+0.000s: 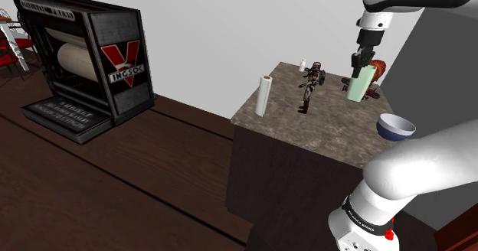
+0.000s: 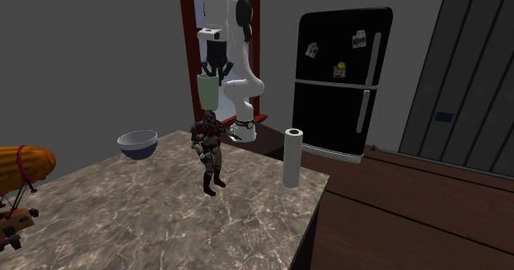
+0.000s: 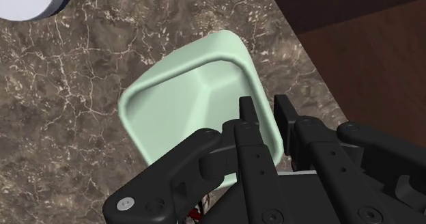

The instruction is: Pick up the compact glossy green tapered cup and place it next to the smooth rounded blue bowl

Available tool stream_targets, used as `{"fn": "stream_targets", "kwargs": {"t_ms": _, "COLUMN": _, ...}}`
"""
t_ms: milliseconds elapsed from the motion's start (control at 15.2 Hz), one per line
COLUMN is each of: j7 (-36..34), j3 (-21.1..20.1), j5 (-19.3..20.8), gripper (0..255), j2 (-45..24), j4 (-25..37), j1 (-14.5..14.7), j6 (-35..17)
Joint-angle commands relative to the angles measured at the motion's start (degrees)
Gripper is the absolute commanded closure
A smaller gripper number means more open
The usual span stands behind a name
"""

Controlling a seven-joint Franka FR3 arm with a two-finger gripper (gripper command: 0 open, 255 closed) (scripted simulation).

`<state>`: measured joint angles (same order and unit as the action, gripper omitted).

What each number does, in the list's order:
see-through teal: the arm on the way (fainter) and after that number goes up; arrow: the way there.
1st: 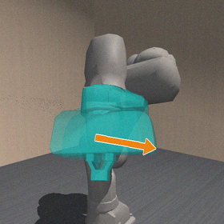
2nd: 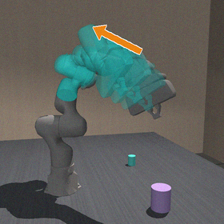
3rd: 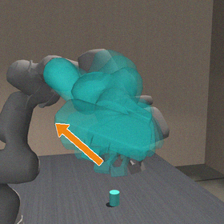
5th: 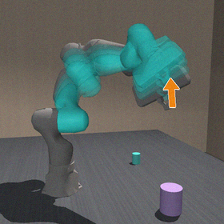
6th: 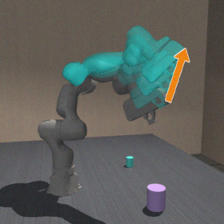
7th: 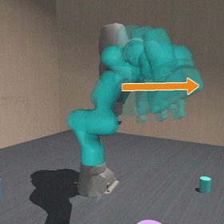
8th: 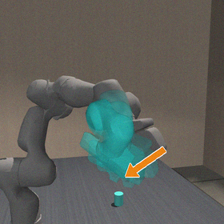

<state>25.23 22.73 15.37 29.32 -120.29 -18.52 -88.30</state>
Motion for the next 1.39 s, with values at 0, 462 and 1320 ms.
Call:
{"fn": "stream_targets", "kwargs": {"t_ms": 0, "j7": 2.2, "j3": 1.3, "j5": 1.9, "gripper": 255, "j2": 3.0, "j4": -1.9, "j1": -1.4, "j6": 0.6}}
{"fn": "stream_targets", "kwargs": {"t_ms": 462, "j7": 9.5, "j3": 5.8, "j5": 7.6, "gripper": 255, "j2": 10.5, "j4": -5.0, "j1": -5.7, "j6": 2.9}}
{"fn": "stream_targets", "kwargs": {"t_ms": 1320, "j7": 26.0, "j3": 17.1, "j5": 18.7, "gripper": 255, "j2": 17.6, "j4": -2.9, "j1": -12.2, "j6": 5.9}}
